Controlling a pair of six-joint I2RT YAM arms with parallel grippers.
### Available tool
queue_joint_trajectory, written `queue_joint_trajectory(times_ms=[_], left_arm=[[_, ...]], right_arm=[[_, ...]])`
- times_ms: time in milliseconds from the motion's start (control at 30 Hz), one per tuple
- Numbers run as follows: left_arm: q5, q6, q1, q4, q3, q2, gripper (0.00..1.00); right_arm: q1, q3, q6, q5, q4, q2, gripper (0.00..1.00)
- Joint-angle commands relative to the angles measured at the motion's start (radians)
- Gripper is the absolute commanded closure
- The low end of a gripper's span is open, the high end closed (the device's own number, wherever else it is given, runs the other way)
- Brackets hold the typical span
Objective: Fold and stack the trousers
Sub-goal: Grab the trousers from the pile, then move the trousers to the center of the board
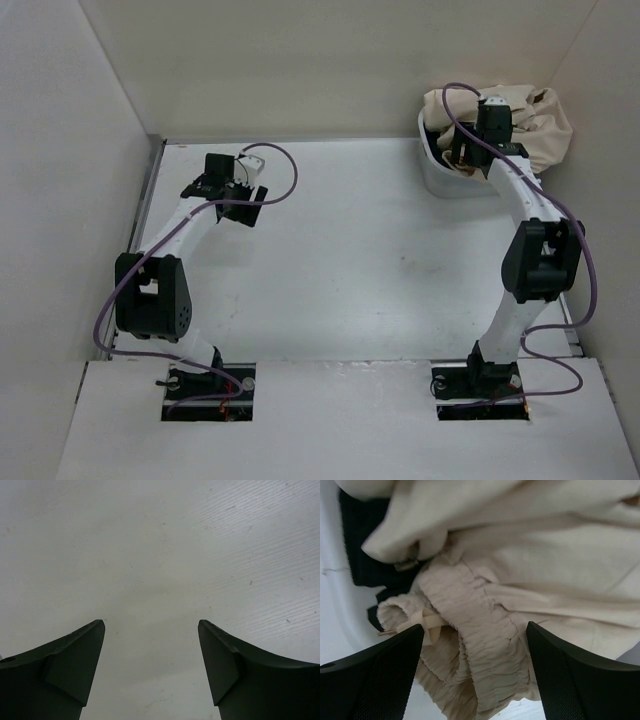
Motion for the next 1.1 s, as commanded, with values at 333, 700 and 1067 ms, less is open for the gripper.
queue_joint_trajectory(times_ms=[333, 700, 1067], left_arm=[[-0.019, -0.002, 0.012, 0.039, -0.020, -0.098, 0.24], [-0.025, -0.117, 0.125, 0.099, -0.009, -0.171, 0.23], [0.047, -0.277, 0.403, 0.140, 0.017, -0.279, 0.21]], right_arm=[[-0.012, -0.009, 0.095, 0.193, 0.015, -0.125, 0.99], [0.417, 0.679, -0.229, 0.279, 0.135, -0.007, 1.00], [1.090, 0.958, -0.331, -0.196, 0.859, -0.017, 0.98]])
